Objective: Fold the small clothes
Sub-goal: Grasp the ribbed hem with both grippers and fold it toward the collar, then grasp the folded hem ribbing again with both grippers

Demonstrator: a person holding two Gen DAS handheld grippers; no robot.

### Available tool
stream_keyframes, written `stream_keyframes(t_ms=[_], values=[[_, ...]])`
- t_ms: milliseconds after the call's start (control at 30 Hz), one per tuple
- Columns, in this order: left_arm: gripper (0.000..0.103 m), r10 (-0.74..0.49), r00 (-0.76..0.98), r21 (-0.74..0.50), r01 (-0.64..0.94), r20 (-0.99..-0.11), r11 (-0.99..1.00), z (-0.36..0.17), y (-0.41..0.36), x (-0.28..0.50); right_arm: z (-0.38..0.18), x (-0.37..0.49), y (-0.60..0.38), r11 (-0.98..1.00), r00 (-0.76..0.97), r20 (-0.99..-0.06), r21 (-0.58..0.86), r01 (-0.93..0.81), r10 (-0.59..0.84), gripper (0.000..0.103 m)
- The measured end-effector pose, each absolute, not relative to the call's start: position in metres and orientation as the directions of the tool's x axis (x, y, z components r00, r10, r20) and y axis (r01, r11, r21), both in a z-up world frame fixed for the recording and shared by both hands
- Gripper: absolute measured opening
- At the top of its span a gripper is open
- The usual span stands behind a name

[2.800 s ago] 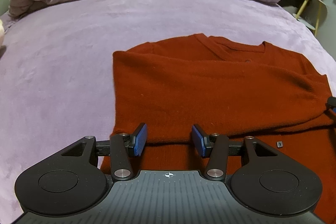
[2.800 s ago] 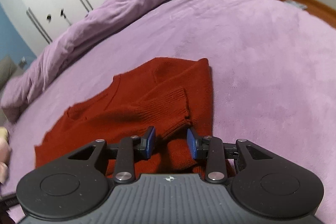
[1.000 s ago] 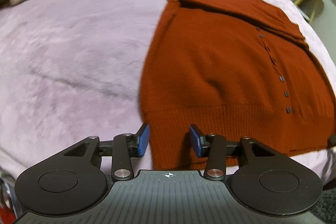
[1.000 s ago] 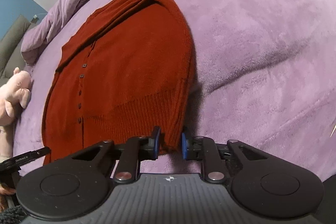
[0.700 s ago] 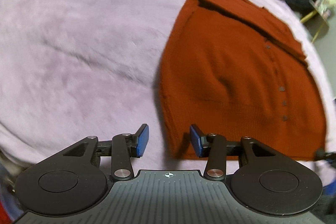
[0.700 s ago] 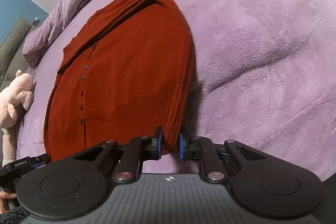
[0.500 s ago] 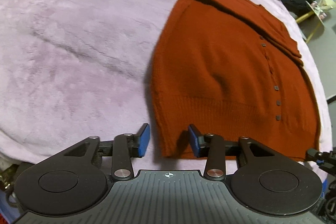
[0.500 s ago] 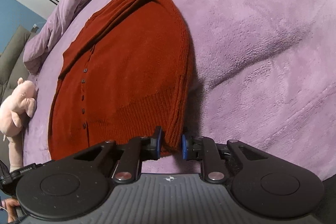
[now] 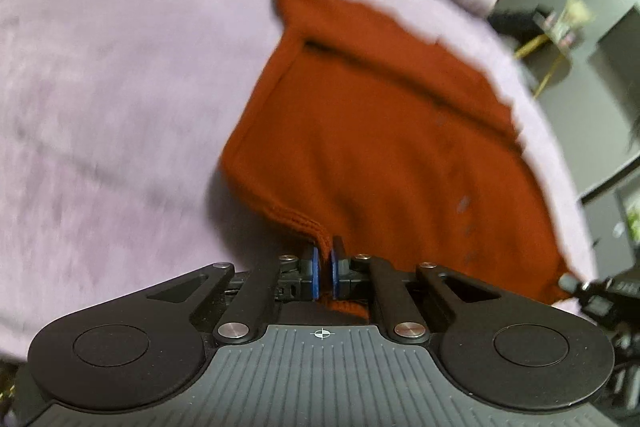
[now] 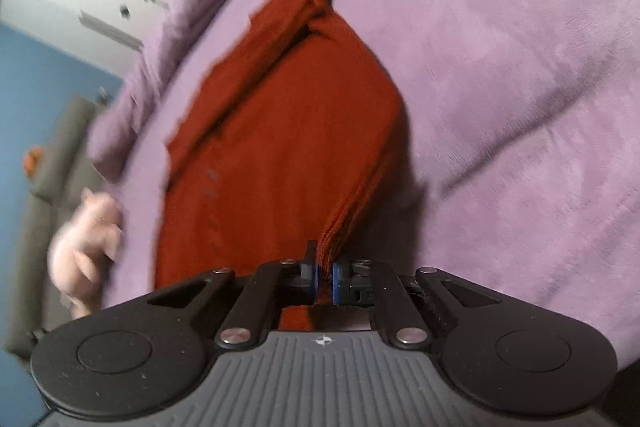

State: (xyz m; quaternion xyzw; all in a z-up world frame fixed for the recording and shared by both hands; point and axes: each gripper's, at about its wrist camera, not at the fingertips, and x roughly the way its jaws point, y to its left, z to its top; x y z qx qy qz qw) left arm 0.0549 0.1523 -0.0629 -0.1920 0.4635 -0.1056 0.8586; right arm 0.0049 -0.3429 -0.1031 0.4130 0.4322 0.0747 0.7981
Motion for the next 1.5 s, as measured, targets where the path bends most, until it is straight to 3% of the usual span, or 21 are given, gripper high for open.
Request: stream_keyframes(t_ms=[167, 333, 733, 867, 933, 1000, 1067, 1100, 1367, 1433, 1500], values=[[0.007, -0.361, 0.661, -0.461, 0.026, -0.658, 0.887, -0.020, 0.156, 0.100, -0.076, 0.045, -0.350, 0.643, 0.693, -0.563, 0.743, 0.185, 0.451, 0.005], [0.007, -0.289, 0.714, -0.380, 0.036, -0.638, 0.924, -0.008, 0.144, 0.155, -0.053, 0.103, -0.338, 0.742, 0.758, -0.541, 0.660, 0.114, 0.365, 0.005], [0.007, -0.143, 0.674, -0.257, -0.072, -0.725, 0.964, -0.052, 0.128, 0.264, -0.075, 0.220, -0.315, 0.883, 0.763, -0.610, 0.454, 0.116, 0.213, 0.005], [0.015, -0.106, 0.651, -0.220, -0.096, -0.751, 0.971, -0.066, 0.132, 0.271, -0.078, 0.223, -0.316, 0.919, 0.765, -0.629, 0.369, 0.137, 0.138, 0.007], [0.024, -0.066, 0.669, -0.206, -0.132, -0.740, 0.970, -0.065, 0.140, 0.265, -0.072, 0.213, -0.320, 0.928, 0.793, -0.599, 0.348, 0.131, 0.112, 0.012], [0.040, -0.084, 0.690, -0.231, -0.123, -0.719, 0.965, -0.064, 0.152, 0.258, -0.071, 0.204, -0.322, 0.941, 0.806, -0.582, 0.322, 0.104, 0.110, 0.032], [0.044, -0.156, 0.683, -0.276, -0.069, -0.713, 0.959, -0.067, 0.160, 0.256, -0.076, 0.202, -0.322, 0.958, 0.787, -0.606, 0.279, 0.073, 0.117, 0.047], [0.045, -0.195, 0.667, -0.297, -0.042, -0.719, 0.954, -0.072, 0.163, 0.258, -0.080, 0.203, -0.323, 0.961, 0.776, -0.618, 0.269, 0.057, 0.127, 0.049], [0.046, -0.232, 0.585, -0.264, 0.031, -0.777, 0.964, -0.098, 0.153, 0.272, -0.091, 0.222, -0.307, 0.975, 0.727, -0.660, 0.217, -0.053, 0.186, 0.049], [0.046, -0.236, 0.583, -0.260, 0.044, -0.778, 0.965, -0.100, 0.151, 0.275, -0.090, 0.223, -0.303, 0.978, 0.733, -0.656, 0.195, -0.071, 0.183, 0.045], [0.046, -0.243, 0.578, -0.266, 0.045, -0.779, 0.963, -0.100, 0.151, 0.276, -0.090, 0.223, -0.303, 0.980, 0.731, -0.658, 0.188, -0.070, 0.179, 0.033]])
